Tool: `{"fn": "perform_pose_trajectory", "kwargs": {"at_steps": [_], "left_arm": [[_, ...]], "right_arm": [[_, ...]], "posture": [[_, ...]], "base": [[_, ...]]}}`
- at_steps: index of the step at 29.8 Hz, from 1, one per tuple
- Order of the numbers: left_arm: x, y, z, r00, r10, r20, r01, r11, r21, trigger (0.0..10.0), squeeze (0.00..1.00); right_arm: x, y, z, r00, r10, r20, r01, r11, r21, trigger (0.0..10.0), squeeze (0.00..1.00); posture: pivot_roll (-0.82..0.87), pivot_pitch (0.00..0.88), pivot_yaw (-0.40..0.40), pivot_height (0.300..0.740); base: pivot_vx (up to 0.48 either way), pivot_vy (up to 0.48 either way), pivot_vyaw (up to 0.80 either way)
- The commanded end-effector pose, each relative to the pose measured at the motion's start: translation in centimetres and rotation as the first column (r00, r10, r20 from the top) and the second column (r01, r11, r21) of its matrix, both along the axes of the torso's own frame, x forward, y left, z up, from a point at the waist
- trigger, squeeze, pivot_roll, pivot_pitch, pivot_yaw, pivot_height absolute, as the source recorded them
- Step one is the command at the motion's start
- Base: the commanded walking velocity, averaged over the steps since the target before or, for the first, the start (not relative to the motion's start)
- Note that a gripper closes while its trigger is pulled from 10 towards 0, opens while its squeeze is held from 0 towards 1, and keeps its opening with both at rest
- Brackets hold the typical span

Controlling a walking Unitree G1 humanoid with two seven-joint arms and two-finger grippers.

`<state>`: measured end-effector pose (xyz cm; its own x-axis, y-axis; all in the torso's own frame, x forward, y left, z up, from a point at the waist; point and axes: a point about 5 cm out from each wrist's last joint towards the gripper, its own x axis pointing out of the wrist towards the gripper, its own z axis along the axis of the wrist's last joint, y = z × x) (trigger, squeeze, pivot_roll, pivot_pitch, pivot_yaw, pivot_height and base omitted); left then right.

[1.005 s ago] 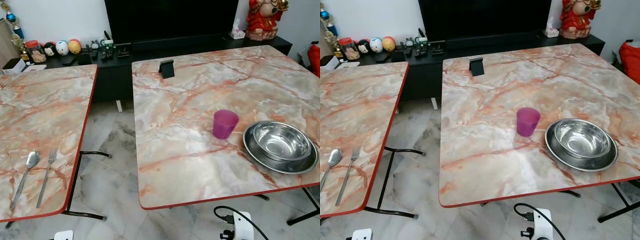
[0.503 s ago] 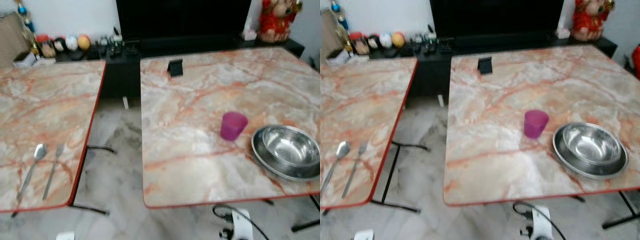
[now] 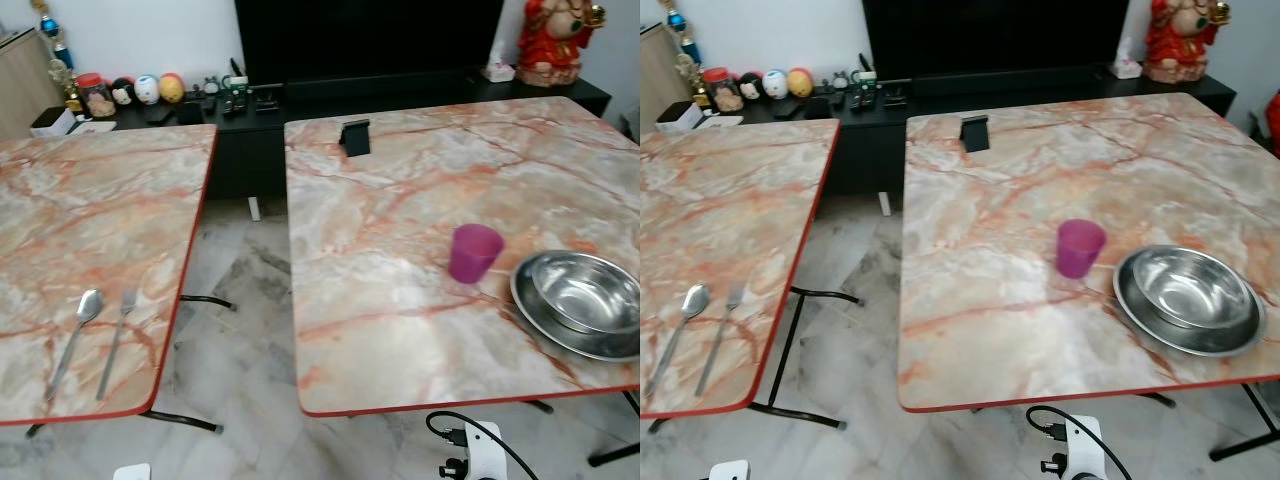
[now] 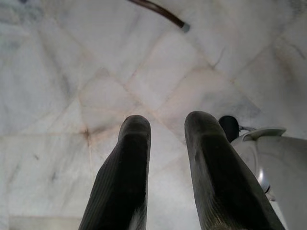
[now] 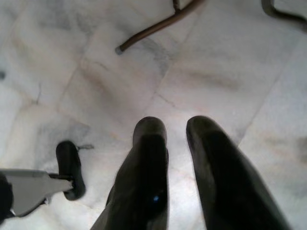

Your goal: Setting the table

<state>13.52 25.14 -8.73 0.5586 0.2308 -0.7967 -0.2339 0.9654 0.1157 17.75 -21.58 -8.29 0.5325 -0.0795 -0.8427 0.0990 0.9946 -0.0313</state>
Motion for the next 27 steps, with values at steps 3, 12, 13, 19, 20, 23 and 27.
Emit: {"fn": "perform_pose_trajectory", "kwargs": {"at_steps": [3, 12, 13, 19, 20, 23, 27], "left_arm": [[-0.45, 0.26, -0.11, 1.000, 0.008, -0.016, -0.008, 1.000, 0.009, 10.0, 0.00], [-0.55, 0.26, -0.16, 1.000, 0.007, -0.021, -0.007, 1.000, 0.008, 10.0, 0.00], [-0.55, 0.26, -0.16, 1.000, 0.007, -0.021, -0.007, 1.000, 0.009, 10.0, 0.00], [-0.55, 0.26, -0.16, 1.000, 0.009, -0.020, -0.009, 1.000, 0.007, 10.0, 0.00], [-0.55, 0.26, -0.16, 1.000, 0.009, -0.020, -0.009, 1.000, 0.007, 10.0, 0.00], [-0.55, 0.25, -0.16, 1.000, 0.009, -0.020, -0.009, 1.000, 0.006, 10.0, 0.00], [-0.53, 0.25, -0.16, 1.000, 0.009, -0.021, -0.009, 1.000, 0.006, 10.0, 0.00]], "right_arm": [[-0.18, 0.15, -0.12, 1.000, 0.005, -0.009, -0.005, 1.000, 0.005, 10.0, 0.00], [-0.17, 0.22, -0.12, 1.000, 0.000, -0.006, 0.000, 1.000, 0.019, 10.0, 0.00], [-0.17, 0.22, -0.12, 1.000, -0.003, -0.005, 0.003, 1.000, 0.020, 10.0, 0.00], [-0.18, 0.23, -0.12, 1.000, -0.002, -0.005, 0.002, 1.000, 0.022, 10.0, 0.00], [-0.18, 0.23, -0.12, 1.000, -0.002, -0.005, 0.002, 1.000, 0.022, 10.0, 0.00], [-0.17, 0.24, -0.12, 1.000, 0.002, -0.006, -0.001, 1.000, 0.023, 10.0, 0.00], [-0.19, 0.24, -0.13, 1.000, -0.001, -0.007, 0.001, 1.000, 0.025, 10.0, 0.00]], "posture": [[-0.05, 0.000, 0.056, 0.740], [-0.05, 0.000, 0.057, 0.740], [-0.05, 0.000, 0.057, 0.740], [-0.05, 0.000, 0.057, 0.740], [-0.05, 0.000, 0.057, 0.740], [-0.05, 0.000, 0.057, 0.740], [-0.05, 0.000, 0.057, 0.740]], "base": [[0.000, 0.270, 0.38], [0.000, 0.273, 0.62], [0.000, 0.270, 0.00], [0.000, 0.273, 0.00], [0.000, 0.274, 0.00], [0.000, 0.270, 0.00], [0.000, 0.273, 0.00]]}}
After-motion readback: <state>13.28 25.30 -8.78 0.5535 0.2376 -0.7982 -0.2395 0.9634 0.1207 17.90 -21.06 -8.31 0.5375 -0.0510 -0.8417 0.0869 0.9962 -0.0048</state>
